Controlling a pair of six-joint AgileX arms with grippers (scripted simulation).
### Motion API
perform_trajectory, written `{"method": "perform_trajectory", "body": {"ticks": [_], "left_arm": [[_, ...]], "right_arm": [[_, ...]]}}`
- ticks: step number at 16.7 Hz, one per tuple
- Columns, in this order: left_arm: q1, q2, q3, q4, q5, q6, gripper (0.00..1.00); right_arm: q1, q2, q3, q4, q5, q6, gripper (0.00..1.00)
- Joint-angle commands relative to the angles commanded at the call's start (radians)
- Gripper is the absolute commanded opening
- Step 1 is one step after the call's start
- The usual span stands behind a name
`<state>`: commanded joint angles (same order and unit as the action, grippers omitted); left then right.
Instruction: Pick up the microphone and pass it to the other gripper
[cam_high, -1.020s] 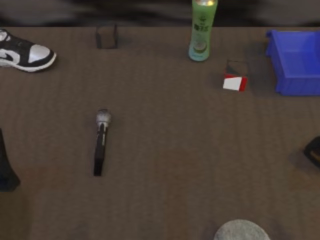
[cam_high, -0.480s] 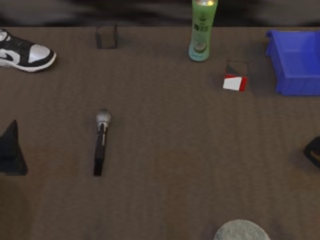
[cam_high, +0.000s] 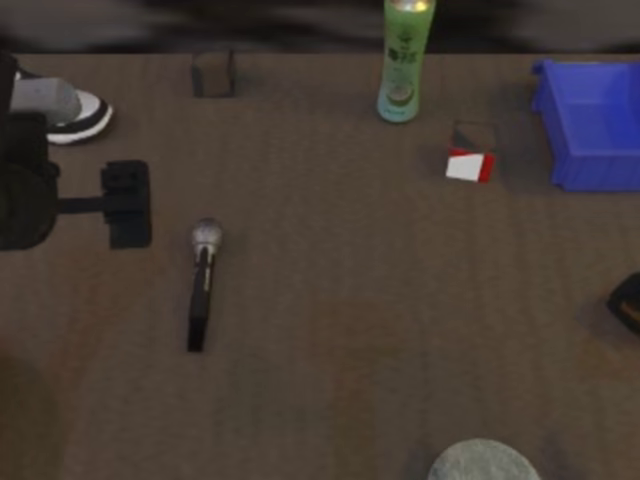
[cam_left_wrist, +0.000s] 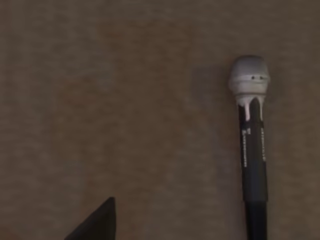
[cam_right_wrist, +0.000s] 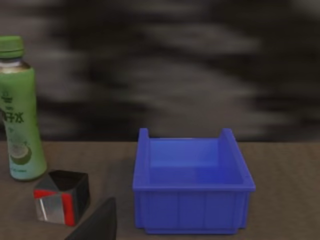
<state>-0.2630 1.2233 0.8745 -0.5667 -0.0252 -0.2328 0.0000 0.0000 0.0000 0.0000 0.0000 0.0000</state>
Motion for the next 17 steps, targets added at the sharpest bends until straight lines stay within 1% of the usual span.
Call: {"method": "perform_trajectory", "body": {"ticks": [4,8,11,17], "left_arm": [[-0.074,0.381,0.259,-0.157,-0.004,-0.074,1.00],[-0.128,0.639,0.437,-0.289,-0.012,-0.126,1.00],[-0.148,0.733,0.500,-0.347,-0.017,-0.146,1.00],[-0.146,0.741,0.504,-0.352,-0.017,-0.148,1.00]], "right_arm": [[0.000,0.000,0.000,0.000,0.000,0.000,1.00],[0.000,0.000,0.000,0.000,0.000,0.000,1.00],[0.000,0.000,0.000,0.000,0.000,0.000,1.00],[0.000,0.000,0.000,0.000,0.000,0.000,1.00]]}}
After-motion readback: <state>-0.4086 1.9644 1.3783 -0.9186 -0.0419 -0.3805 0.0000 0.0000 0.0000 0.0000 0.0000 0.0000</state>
